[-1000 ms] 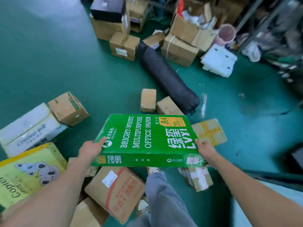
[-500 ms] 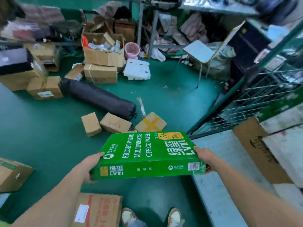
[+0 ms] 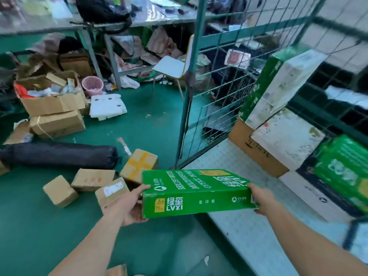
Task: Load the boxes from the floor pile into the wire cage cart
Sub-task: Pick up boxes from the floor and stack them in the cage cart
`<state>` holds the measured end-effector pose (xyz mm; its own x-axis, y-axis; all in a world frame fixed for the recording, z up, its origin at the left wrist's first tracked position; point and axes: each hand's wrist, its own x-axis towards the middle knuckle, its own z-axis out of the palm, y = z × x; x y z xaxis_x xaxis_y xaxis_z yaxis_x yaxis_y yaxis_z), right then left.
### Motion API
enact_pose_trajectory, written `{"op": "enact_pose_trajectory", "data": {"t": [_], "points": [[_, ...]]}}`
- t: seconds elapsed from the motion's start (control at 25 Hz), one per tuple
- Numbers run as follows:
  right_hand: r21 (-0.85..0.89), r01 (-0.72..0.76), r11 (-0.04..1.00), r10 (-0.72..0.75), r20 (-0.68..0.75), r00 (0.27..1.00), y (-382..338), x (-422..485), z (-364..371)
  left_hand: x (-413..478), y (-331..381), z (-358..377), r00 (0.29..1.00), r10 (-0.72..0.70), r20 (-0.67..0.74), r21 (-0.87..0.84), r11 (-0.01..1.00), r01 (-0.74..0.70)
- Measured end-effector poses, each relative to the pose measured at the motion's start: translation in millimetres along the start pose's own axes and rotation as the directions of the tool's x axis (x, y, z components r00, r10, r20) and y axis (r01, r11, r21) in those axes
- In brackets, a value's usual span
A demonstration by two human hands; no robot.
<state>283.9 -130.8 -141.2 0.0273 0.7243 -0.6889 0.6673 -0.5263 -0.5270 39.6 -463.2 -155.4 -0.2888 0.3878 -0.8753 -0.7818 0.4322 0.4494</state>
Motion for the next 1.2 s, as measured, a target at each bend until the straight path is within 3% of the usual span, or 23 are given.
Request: {"op": "enact_pose_trajectory", "data": {"t": [0.12,0.32,0.44,0.68,0.88,1.12,1.2], "points": [[0.183,-0.01,0.983,0.014,-0.018,1.0,11,12,-44,-2,9,85,0.995,0.064,0.072,0.031,0.997,-0.067],[0.264,-0.048,0.963,0.004,0.165,0.986,8,14,-102,-13,11,237,0.965,0.136,0.225,0.161,0.971,-0.175],[0.399,-0.038,0.916,-0.066,0.244,0.968,-1,14,-131,-18,10,305,0.955,0.192,0.226,0.226,0.943,-0.243],[0.602,0.114,0.79,-0.205,0.085,0.975,-16,29,-231,-38,29,389,0.915,0.187,0.357,0.283,0.912,-0.296],[0.674,0.082,0.734,-0.201,0.1,0.974,-10,47,-299,-18,93,418,0.931,0.337,0.143,-0.038,0.941,-0.335],[0.766,0.092,0.636,-0.129,-0.012,0.992,-2,122,-313,13,136,474,0.927,0.327,0.183,0.009,0.943,-0.334],[0.778,0.097,0.621,-0.117,-0.03,0.993,-25,101,-313,24,152,494,0.918,0.342,0.198,0.008,0.936,-0.351]]}}
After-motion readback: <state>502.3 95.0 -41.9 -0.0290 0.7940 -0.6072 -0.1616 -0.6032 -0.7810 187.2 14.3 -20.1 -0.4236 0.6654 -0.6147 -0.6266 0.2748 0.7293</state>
